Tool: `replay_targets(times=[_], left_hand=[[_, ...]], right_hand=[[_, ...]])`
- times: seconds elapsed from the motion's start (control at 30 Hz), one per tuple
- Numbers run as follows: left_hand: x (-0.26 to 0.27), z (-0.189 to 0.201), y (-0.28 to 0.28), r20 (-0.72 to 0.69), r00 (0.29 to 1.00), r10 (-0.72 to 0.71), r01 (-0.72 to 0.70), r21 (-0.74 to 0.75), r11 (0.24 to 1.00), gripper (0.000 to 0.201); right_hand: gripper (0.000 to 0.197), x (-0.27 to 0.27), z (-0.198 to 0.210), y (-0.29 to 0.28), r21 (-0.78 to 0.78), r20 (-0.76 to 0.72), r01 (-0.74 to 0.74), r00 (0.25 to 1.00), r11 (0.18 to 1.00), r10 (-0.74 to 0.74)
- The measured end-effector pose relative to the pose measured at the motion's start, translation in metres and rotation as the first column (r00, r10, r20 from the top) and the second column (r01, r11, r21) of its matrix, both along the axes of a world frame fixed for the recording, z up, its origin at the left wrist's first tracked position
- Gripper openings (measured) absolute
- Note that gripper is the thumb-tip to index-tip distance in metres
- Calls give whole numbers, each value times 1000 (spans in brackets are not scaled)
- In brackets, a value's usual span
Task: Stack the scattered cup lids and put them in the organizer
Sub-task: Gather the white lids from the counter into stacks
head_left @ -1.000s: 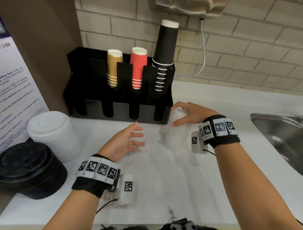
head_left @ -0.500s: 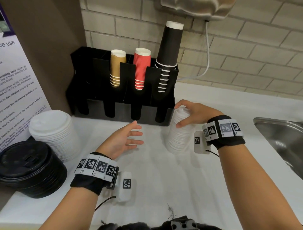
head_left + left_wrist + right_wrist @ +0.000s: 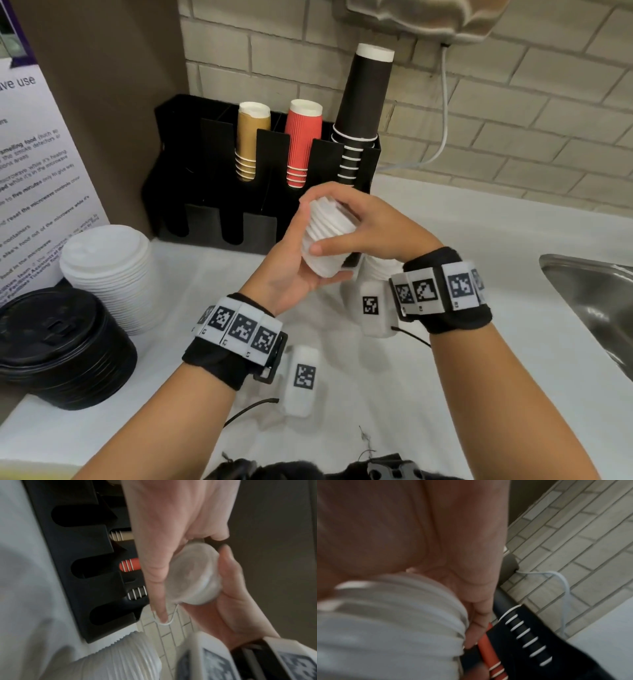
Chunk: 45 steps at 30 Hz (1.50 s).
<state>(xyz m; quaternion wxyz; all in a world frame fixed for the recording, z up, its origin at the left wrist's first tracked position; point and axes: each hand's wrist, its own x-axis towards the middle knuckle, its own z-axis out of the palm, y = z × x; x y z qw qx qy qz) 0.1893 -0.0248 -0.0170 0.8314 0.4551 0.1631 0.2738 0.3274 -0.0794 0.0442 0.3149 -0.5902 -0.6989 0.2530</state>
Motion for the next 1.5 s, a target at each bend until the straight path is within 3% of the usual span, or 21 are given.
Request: replay_targets(times=[0.1, 0.3, 0.57, 0.73, 0.97, 1.33, 1.5], left_hand=[[-3, -1, 6, 0, 998, 65, -65, -83, 994, 50], [-11, -8, 16, -67, 997, 28, -36, -113, 993, 58], [-17, -7, 18, 51, 989, 142, -131, -179, 975, 56], [-29, -5, 21, 16, 991, 134, -130, -154, 980, 53], [-48, -5, 26, -5, 994, 110, -109, -189, 976, 52], [-59, -5, 30, 22, 979, 203, -191, -255, 948, 60], [-66, -4, 33, 21, 988, 151, -145, -175, 974, 50]], right_hand=[[62, -2, -8, 5, -51, 11, -27, 1000, 998, 28], [64, 3, -7, 10, -109, -41, -87, 996, 990, 83], [65, -18, -18, 18, -30, -51, -38, 998, 999, 36], [63, -24, -16, 17, -51, -182, -40, 983, 998, 30], [64, -45, -21, 18, -71, -149, -18, 989, 997, 7], [62, -79, -29, 22, 100, -11, 60, 998, 993, -60], [64, -76, -29, 24, 90, -112, 79, 991, 993, -68]])
